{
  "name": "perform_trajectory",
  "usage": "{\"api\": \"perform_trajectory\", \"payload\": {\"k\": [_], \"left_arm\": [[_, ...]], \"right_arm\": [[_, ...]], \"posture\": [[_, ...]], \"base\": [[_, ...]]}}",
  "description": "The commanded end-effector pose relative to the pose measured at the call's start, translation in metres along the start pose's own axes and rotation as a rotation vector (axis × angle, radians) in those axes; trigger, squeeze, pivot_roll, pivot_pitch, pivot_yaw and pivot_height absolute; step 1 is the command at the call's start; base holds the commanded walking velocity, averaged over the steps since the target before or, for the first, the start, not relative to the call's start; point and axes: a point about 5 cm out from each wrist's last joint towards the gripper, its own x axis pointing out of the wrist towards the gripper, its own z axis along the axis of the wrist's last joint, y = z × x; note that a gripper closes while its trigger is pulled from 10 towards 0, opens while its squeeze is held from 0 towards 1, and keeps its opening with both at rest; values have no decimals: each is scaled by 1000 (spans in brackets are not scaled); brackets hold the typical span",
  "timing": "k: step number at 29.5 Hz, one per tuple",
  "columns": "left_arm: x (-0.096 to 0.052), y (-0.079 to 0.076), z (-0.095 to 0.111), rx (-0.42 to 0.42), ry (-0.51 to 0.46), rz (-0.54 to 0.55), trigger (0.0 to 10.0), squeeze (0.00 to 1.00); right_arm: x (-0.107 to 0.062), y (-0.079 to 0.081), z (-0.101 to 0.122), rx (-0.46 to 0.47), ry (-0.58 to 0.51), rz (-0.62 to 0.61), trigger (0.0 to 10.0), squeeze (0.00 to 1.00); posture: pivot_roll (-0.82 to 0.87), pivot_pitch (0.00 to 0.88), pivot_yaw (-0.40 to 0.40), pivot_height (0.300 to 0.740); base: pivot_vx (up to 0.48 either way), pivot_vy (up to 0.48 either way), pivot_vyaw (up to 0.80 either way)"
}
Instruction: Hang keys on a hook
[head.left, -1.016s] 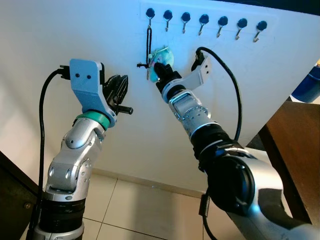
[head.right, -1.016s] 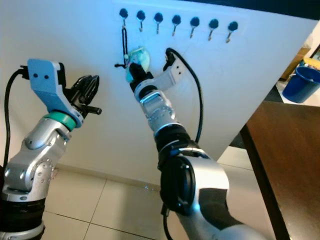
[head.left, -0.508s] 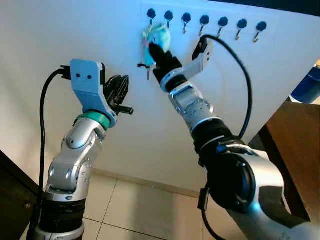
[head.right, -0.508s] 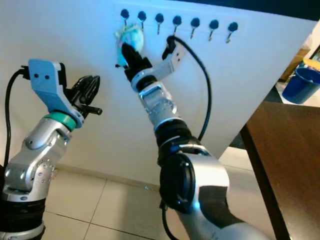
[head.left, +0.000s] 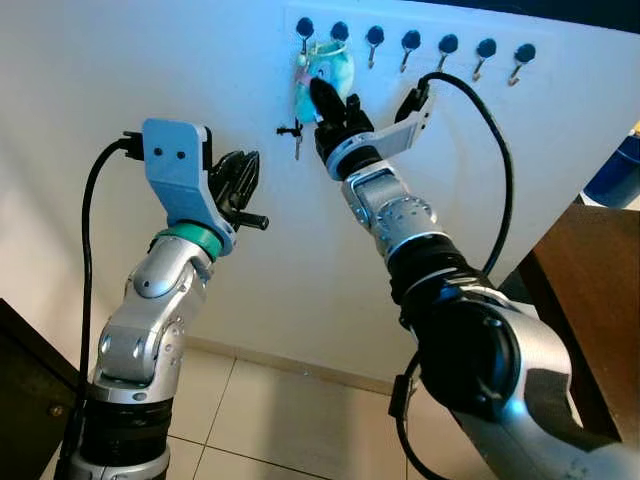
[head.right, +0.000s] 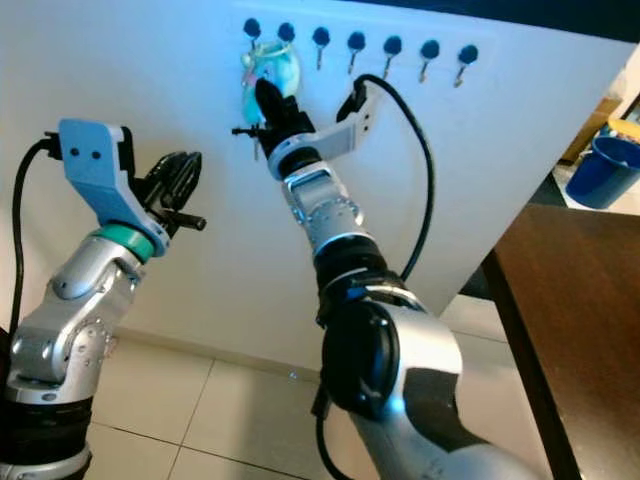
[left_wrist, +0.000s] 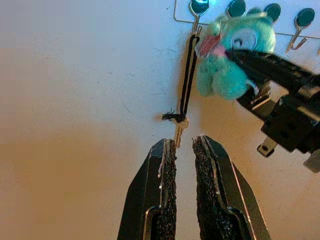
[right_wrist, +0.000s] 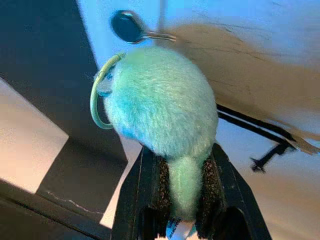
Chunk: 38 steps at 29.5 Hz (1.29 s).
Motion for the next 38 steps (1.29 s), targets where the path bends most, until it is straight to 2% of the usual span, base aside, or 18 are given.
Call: {"api": "perform_trajectory", "payload": {"k": [1, 7, 17, 21, 23, 26, 28, 29, 30, 31, 33, 35, 37, 38], "left_arm": [[-3, 2, -5, 1, 16, 3, 10000, 0], [-3, 1, -5, 0, 16, 3, 10000, 0], [-3, 1, -5, -1, 18, 2, 10000, 0], [-3, 1, -5, 0, 18, 2, 10000, 0], [-3, 1, -5, 0, 18, 1, 10000, 0], [-3, 1, -5, 0, 19, 1, 10000, 0], [-3, 1, -5, 0, 19, 0, 10000, 0], [-3, 1, -5, 0, 19, 0, 10000, 0], [-3, 1, -5, 0, 19, 0, 10000, 0], [-3, 1, -5, 0, 19, 0, 10000, 0], [-3, 1, -5, -1, 20, -1, 10000, 0], [-3, 1, -6, -1, 21, -2, 10000, 0], [-2, 0, -5, -2, 20, -4, 10000, 0], [-2, 0, -5, -2, 20, -4, 10000, 0]], "right_arm": [[1, -1, -5, 55, -1, -46, 10000, 0], [-1, -9, -8, 68, 0, -139, 10000, 0], [-1, -9, -3, 73, -18, -156, 10000, 0], [-1, -11, -4, 20, -7, -161, 10000, 0], [-2, -11, -6, -65, 8, -148, 10000, 0], [-2, -10, -7, -112, 20, -134, 10000, 0], [-1, -6, -8, -232, 30, -95, 10000, 0], [-1, -6, -8, -232, 30, -95, 10000, 0], [0, -2, -7, -319, 24, -68, 10000, 0], [0, -2, -7, -319, 24, -68, 10000, 0], [3, 8, -3, -414, 1, -5, 10000, 0], [5, 13, -2, -412, -6, 15, 10000, 0], [8, 19, 0, -351, -15, 21, 10000, 0], [8, 19, 0, -351, -15, 21, 10000, 0]], "posture": [[110, 94, 66, 740], [112, 94, 65, 740], [110, 96, 66, 740], [110, 95, 67, 740], [110, 95, 69, 740], [110, 95, 69, 740], [109, 95, 70, 740], [109, 95, 70, 740], [107, 95, 71, 740], [107, 95, 71, 740], [103, 96, 74, 740], [102, 94, 74, 740], [104, 95, 74, 740], [104, 95, 74, 740]], "base": [[0, 0, 0], [0, 0, 0], [0, 0, 0], [0, 0, 0], [0, 0, 0], [0, 0, 0], [0, 0, 0], [0, 0, 0], [0, 0, 0], [0, 0, 0], [0, 0, 0], [0, 0, 0], [0, 0, 0], [0, 0, 0]]}}
